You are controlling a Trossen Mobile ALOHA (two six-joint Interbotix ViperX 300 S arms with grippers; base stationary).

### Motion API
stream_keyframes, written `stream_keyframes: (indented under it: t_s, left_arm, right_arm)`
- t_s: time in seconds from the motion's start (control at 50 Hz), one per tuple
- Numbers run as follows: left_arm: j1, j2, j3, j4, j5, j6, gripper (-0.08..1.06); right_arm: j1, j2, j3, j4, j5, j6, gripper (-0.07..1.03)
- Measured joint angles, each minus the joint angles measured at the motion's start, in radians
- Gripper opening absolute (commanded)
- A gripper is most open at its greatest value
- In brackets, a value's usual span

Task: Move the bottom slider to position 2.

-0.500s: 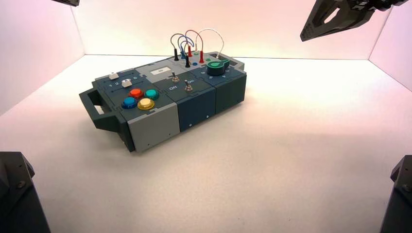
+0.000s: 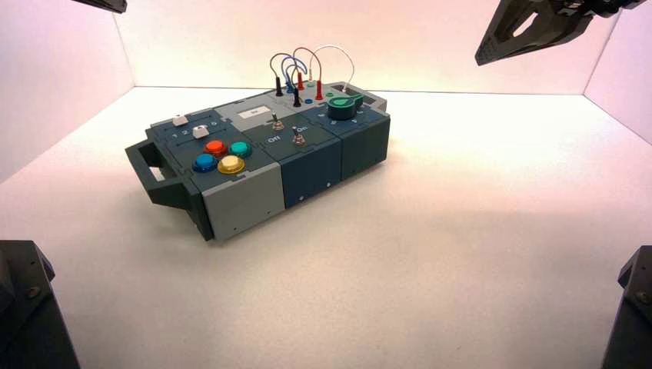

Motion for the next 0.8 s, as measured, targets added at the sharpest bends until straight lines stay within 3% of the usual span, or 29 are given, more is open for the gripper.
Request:
stream_keyframes:
  t_s: [0.18, 0.46, 0.64, 0.8]
  left_arm:
    - [-0.060, 0.071, -0.002, -0.003, 0.003, 0.000, -0.03]
    - [-0.179, 0.204, -0.061, -0.015, 0.032, 0.002, -0.03]
    - [-0.183, 0.304, -0.097, -0.015, 0.046, 0.002, -0.03]
    - [-0.183, 0.396, -0.135, -0.012, 0.063, 0.021, -0.03]
  right_arm:
    - [0.000, 0.000, 0.000, 0.002, 0.000, -0.002, -0.02]
    - [0.000, 0.000, 0.000, 0.002, 0.000, 0.000, -0.02]
    - [0.000, 0.000, 0.000, 0.002, 0.000, -0.002, -0.02]
    - [0.000, 0.000, 0.000, 0.002, 0.000, -0.002, -0.02]
